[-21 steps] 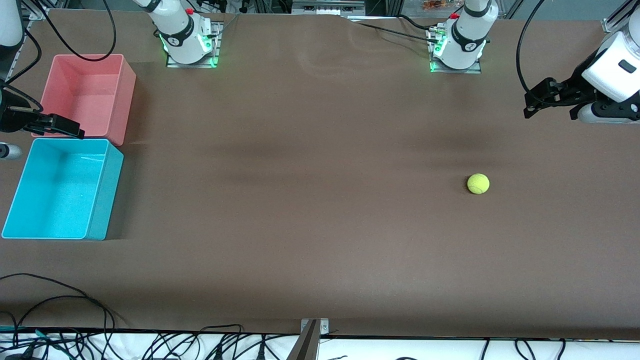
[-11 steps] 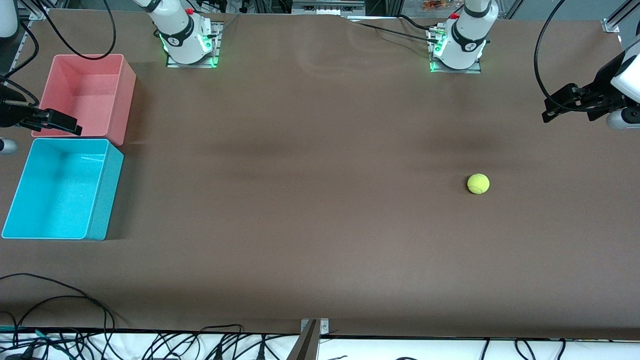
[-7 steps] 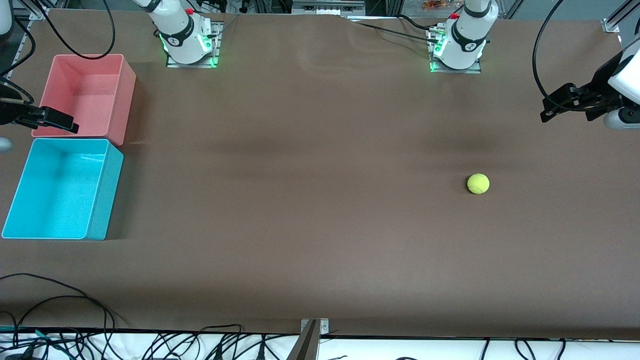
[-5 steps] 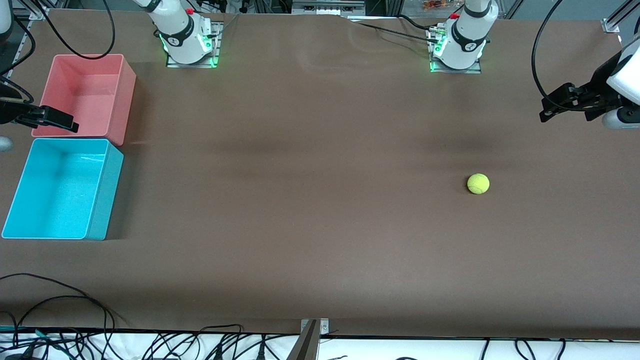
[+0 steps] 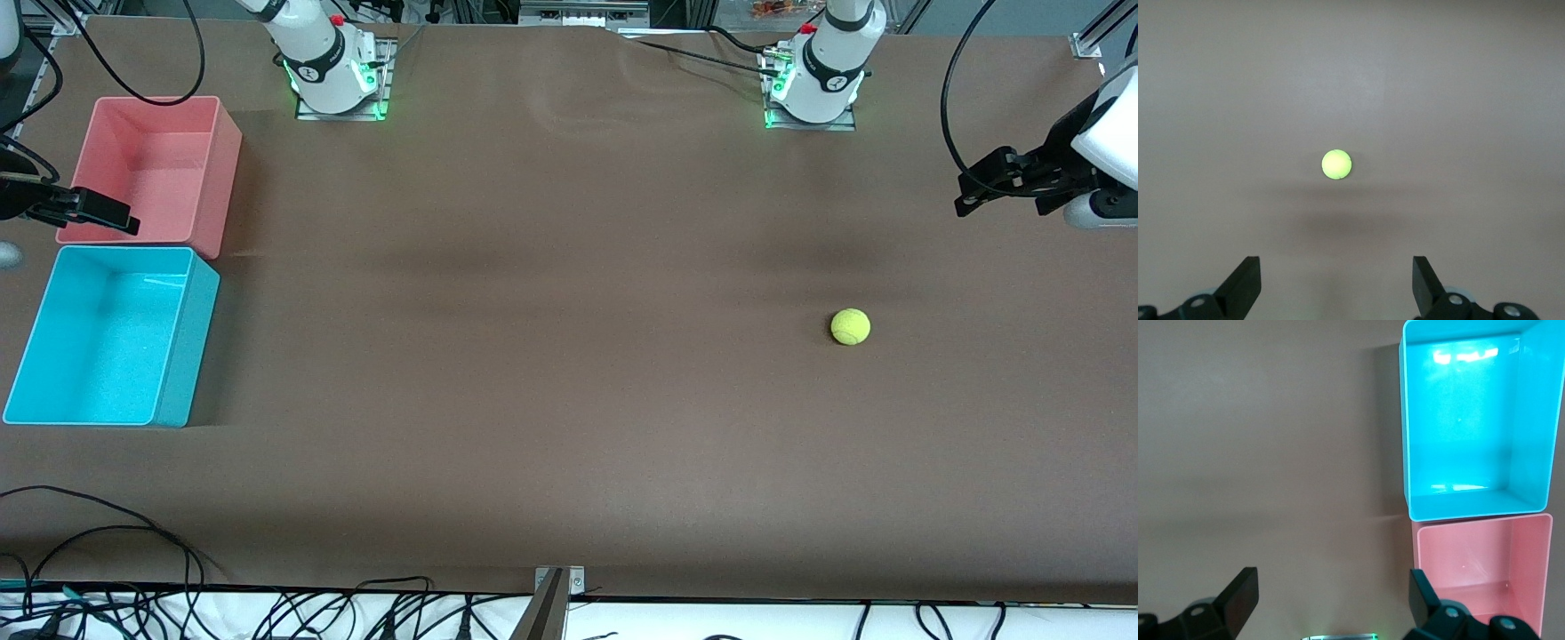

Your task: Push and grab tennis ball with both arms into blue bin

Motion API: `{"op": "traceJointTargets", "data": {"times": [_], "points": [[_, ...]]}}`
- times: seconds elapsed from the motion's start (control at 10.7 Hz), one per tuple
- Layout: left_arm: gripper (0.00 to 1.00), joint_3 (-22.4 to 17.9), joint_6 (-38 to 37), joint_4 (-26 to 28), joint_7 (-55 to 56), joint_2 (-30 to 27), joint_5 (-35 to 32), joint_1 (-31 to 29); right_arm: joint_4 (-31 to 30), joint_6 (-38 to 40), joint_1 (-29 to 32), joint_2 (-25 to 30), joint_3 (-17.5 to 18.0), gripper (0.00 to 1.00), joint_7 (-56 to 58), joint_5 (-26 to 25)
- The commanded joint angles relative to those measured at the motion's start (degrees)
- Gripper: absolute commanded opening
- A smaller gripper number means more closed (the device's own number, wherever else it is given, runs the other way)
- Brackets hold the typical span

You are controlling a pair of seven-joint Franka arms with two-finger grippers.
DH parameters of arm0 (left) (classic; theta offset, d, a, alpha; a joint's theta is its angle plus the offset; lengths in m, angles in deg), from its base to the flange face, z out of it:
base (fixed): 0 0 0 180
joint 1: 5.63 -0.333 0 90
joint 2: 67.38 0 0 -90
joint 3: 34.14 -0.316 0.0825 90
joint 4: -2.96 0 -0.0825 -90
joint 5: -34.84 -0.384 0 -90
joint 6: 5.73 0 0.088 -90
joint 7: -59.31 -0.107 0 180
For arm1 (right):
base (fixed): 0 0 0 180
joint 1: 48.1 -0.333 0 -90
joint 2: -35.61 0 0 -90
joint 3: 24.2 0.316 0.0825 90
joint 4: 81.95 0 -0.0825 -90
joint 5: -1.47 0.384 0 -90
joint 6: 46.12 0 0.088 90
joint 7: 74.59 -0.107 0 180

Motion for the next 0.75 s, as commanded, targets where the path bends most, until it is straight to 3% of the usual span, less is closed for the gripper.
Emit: {"op": "traceJointTargets", "data": {"times": [0.0,0.65], "points": [[1.0,0.8,-0.7,-1.0,0.3,0.2,-1.2,0.2,0.6,1.8,-0.6,0.4,-0.8,1.0,0.4,0.4],[1.0,0.8,-0.7,-1.0,0.4,0.2,-1.2,0.2,0.7,1.8,-1.1,0.5,-1.4,1.0,0.5,0.3]]}}
